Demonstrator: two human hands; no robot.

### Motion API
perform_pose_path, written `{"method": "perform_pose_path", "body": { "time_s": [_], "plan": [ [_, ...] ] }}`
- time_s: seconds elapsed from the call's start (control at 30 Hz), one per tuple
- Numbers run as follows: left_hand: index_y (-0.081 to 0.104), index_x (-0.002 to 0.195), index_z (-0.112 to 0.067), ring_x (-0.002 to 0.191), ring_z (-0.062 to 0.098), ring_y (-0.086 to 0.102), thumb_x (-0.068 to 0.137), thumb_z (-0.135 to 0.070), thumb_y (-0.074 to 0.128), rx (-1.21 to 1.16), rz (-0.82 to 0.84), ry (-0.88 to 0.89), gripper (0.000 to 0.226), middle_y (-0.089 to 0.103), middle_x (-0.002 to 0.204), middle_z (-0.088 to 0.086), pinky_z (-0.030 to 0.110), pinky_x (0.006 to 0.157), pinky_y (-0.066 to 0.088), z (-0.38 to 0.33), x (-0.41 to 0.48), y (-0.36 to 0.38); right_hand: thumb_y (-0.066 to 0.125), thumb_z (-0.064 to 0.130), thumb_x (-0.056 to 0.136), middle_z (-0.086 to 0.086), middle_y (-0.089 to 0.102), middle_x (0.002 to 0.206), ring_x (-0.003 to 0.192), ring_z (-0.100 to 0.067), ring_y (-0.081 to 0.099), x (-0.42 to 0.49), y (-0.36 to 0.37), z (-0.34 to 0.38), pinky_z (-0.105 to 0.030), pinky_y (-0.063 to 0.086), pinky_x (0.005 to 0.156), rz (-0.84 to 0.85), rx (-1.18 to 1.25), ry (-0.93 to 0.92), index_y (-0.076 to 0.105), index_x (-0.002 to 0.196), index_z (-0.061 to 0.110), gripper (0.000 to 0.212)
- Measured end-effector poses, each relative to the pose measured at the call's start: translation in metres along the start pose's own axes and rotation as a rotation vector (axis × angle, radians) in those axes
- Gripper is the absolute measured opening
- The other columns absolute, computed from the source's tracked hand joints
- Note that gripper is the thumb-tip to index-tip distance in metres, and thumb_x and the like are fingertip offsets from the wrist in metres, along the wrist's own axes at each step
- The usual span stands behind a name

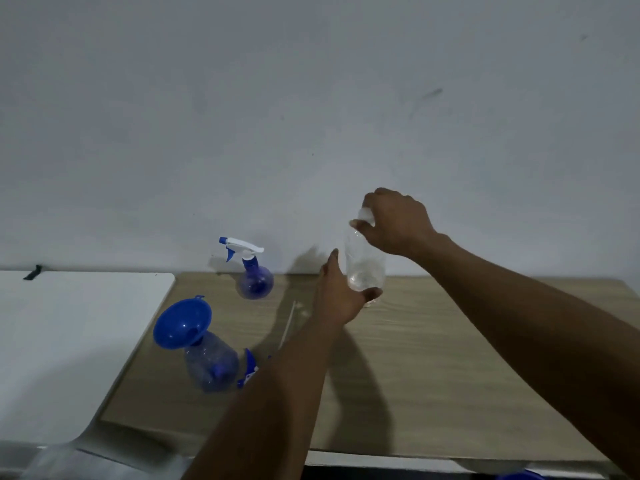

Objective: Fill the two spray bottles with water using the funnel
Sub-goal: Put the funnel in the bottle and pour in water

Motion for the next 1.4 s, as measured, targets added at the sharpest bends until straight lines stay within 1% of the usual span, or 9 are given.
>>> {"method": "perform_pose_path", "body": {
  "time_s": [0.23, 0.37, 0.53, 0.7, 0.8, 1.0, 1.13, 1.27, 1.4],
  "plan": [
    [0.039, 0.129, -0.03, 0.108, 0.016, 0.059, 0.049, -0.062, 0.088, -0.031, -0.099, 0.02, 0.099, 0.062, 0.121, -0.007, 0.038, 0.093, 0.052, 0.011, -0.024, -0.011, 0.055, 0.067, 0.088, -0.001, 0.065, 0.084, 0.077, -0.025, 0.059, -0.017, -0.026, 0.028, -0.03, 0.039, 0.061, -0.082, 0.107, -0.044, 0.065, 0.09, 0.015, 0.053],
    [0.052, 0.122, -0.029, 0.102, 0.012, 0.065, 0.043, -0.063, 0.09, -0.002, -0.049, -0.017, 0.094, 0.067, 0.111, -0.013, 0.036, 0.092, 0.055, 0.04, -0.04, -0.029, 0.057, 0.064, 0.088, 0.004, 0.061, 0.076, 0.073, -0.021, 0.058, -0.035, -0.019, 0.045, -0.032, 0.044, 0.063, 0.026, 0.205, -0.135, 0.066, 0.088, 0.014, 0.05],
    [0.056, 0.116, -0.03, 0.1, 0.009, 0.066, 0.04, -0.059, 0.092, -0.009, 0.011, 0.009, 0.089, 0.068, 0.106, -0.014, 0.036, 0.089, 0.057, 0.065, -0.056, -0.057, 0.061, 0.042, 0.095, 0.006, 0.058, 0.098, 0.085, -0.012, 0.052, -0.045, -0.027, 0.076, -0.027, 0.041, 0.076, 0.349, 0.373, -0.317, 0.066, 0.118, 0.023, 0.031],
    [0.055, 0.109, -0.039, 0.092, 0.006, 0.068, 0.034, -0.071, 0.088, 0.052, 0.056, -0.019, 0.088, 0.07, 0.099, -0.016, 0.035, 0.083, 0.058, 0.091, -0.06, -0.067, 0.056, 0.068, 0.086, 0.007, 0.056, 0.092, 0.091, -0.015, 0.052, -0.048, -0.032, 0.1, -0.032, 0.042, 0.075, 0.366, 0.128, -0.163, 0.059, 0.111, 0.024, 0.051],
    [0.055, 0.113, -0.042, 0.092, 0.006, 0.069, 0.032, -0.081, 0.083, 0.065, 0.088, 0.015, 0.093, 0.07, 0.099, -0.016, 0.035, 0.082, 0.059, 0.106, -0.058, -0.063, 0.064, 0.053, 0.089, 0.002, 0.06, 0.097, 0.091, -0.019, 0.055, -0.048, -0.031, 0.114, -0.031, 0.041, 0.07, 0.385, 0.108, -0.153, 0.058, 0.098, 0.022, 0.033],
    [0.055, 0.116, -0.039, 0.093, 0.01, 0.069, 0.038, -0.085, 0.077, 0.017, 0.15, 0.063, 0.093, 0.07, 0.098, -0.012, 0.037, 0.085, 0.059, 0.106, -0.063, -0.075, 0.069, 0.021, 0.091, 0.011, 0.054, 0.103, 0.098, -0.013, 0.053, -0.058, -0.041, 0.129, -0.03, 0.048, 0.085, 0.463, 0.206, -0.291, 0.063, 0.108, 0.026, 0.018],
    [0.055, 0.123, -0.032, 0.094, 0.001, 0.065, 0.043, -0.043, 0.097, -0.06, 0.16, 0.026, 0.091, 0.066, 0.102, -0.018, 0.025, 0.085, 0.055, 0.106, -0.065, -0.085, 0.07, 0.014, 0.09, 0.013, 0.063, 0.107, 0.097, -0.005, 0.061, -0.061, -0.054, 0.121, -0.021, 0.051, 0.083, 0.32, 0.445, -0.182, 0.068, 0.105, 0.025, 0.019],
    [0.058, 0.121, -0.032, 0.097, 0.005, 0.067, 0.036, -0.058, 0.093, -0.021, 0.184, 0.011, 0.095, 0.069, 0.105, -0.016, 0.033, 0.085, 0.059, 0.112, -0.07, -0.087, 0.081, 0.031, 0.082, 0.008, 0.068, 0.095, 0.083, -0.006, 0.064, -0.072, -0.041, 0.084, -0.014, 0.049, 0.072, 0.079, 0.595, 0.101, 0.067, 0.106, 0.025, 0.028],
    [0.056, 0.127, -0.033, 0.104, 0.009, 0.064, 0.042, -0.056, 0.091, -0.021, 0.164, 0.015, 0.095, 0.067, 0.114, -0.014, 0.033, 0.089, 0.057, 0.117, -0.082, -0.084, 0.086, 0.025, 0.075, -0.002, 0.069, 0.094, 0.085, -0.018, 0.066, -0.124, 0.057, 0.048, -0.025, 0.049, 0.074, 0.264, 0.478, 0.434, 0.069, 0.101, 0.017, 0.032]
  ]
}}
Point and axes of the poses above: each hand's wrist, its own x-axis towards the middle knuckle, its own y-axis out of the palm, z = x × y, the point moved 3 cm from there along x, towards the middle knuckle
